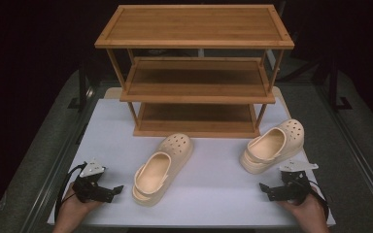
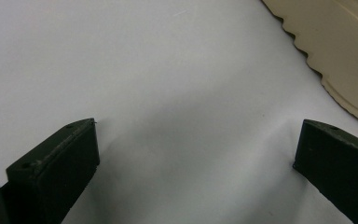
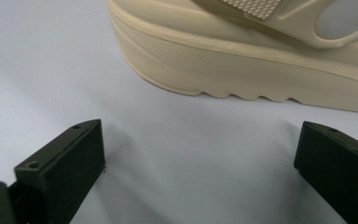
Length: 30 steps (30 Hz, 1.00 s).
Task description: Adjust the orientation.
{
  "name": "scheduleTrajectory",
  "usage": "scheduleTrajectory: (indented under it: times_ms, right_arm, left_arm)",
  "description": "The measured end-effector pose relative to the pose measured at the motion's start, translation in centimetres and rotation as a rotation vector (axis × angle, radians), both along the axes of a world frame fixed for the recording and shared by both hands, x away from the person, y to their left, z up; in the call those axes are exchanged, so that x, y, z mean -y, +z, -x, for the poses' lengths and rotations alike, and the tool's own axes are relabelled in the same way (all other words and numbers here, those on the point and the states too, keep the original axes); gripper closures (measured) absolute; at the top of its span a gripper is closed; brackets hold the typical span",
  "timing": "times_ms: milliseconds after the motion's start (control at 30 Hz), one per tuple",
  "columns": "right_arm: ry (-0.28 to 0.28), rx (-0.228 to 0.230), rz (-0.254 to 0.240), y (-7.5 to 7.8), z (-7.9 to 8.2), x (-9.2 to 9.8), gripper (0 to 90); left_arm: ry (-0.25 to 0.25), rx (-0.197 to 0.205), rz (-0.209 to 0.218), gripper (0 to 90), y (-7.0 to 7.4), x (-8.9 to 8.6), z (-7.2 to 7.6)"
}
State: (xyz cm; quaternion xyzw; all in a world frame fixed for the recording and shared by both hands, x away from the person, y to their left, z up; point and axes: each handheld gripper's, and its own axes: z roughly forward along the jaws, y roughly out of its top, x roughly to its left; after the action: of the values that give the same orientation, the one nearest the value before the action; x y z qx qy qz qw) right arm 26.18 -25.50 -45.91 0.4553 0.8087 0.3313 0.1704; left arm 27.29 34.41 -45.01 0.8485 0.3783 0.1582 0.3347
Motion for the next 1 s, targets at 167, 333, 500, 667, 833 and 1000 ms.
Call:
scheduleTrajectory:
  times_ms: [167, 333, 500, 667, 833, 1000]
  right_arm:
    - [0.0, 0.0, 0.0, 0.0, 0.0, 0.0, 1.2]
    - [-0.001, 0.002, 0.0, 0.0, 0.0, 0.0, 1.2]
    - [-0.001, 0.002, 0.0, 0.0, 0.0, 0.0, 1.2]
    - [0.0, 0.003, 0.0, 0.0, 0.0, 0.0, 1.2]
    - [0.0, 0.002, -0.001, 0.0, 0.0, 0.0, 1.2]
    - [0.0, 0.003, 0.0, 0.0, 0.0, 0.0, 1.2]
  left_arm:
    - [-0.015, 0.011, 0.037, 10.0, 0.6, -0.2, 0.4]
    - [-0.018, 0.018, 0.075, 16.2, 2.4, -0.6, 0.3]
    - [-0.034, 0.014, 0.113, 27.1, 3.9, -0.6, 0.0]
    - [-0.059, 0.005, 0.13, 31.7, 4.8, -0.1, -0.6]
    - [-0.065, -0.016, 0.165, 38.2, 6.1, 0.8, -1.3]
    - [-0.077, -0.011, 0.174, 43.0, 6.9, 1.6, -1.7]
